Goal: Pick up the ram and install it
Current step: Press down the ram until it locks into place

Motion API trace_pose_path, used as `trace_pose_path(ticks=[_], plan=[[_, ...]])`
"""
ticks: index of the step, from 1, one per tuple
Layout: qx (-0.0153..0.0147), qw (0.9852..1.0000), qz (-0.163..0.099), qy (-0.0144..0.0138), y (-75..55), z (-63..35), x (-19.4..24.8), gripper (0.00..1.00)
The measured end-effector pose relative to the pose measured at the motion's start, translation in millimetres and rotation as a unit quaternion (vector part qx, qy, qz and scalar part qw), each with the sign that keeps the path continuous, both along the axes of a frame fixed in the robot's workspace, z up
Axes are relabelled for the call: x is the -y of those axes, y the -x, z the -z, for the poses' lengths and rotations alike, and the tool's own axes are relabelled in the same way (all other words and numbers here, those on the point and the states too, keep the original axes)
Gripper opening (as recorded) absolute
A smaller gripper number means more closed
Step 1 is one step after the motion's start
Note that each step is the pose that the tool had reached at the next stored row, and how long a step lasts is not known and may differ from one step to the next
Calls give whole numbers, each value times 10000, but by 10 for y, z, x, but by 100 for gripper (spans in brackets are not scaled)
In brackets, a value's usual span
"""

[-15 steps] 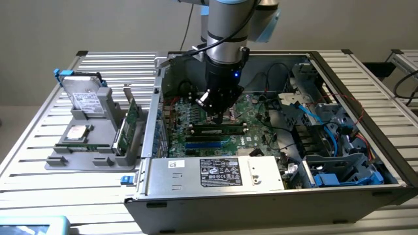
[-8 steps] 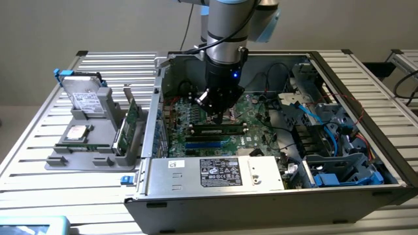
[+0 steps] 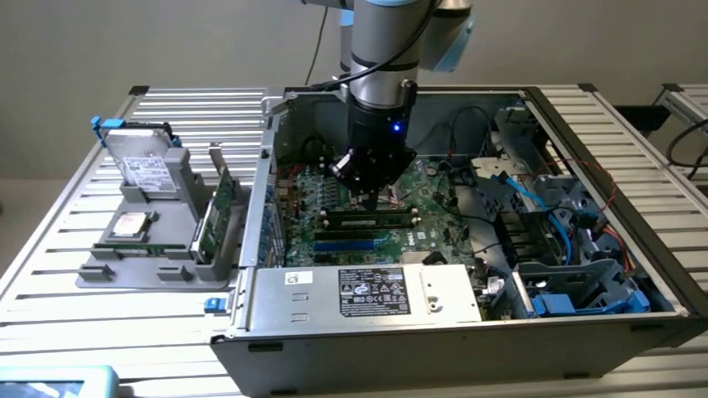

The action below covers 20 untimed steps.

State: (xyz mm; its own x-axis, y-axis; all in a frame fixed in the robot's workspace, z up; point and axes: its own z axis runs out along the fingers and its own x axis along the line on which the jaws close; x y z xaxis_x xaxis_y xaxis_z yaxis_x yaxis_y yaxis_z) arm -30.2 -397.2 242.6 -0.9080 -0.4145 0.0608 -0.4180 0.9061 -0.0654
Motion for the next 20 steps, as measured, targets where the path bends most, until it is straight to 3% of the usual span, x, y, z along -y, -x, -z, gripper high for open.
trace_pose_path(ticks=[10,20], plan=[[57,9987,516,1,0,0,0,11],[107,9952,977,11,0,-1,1,11]])
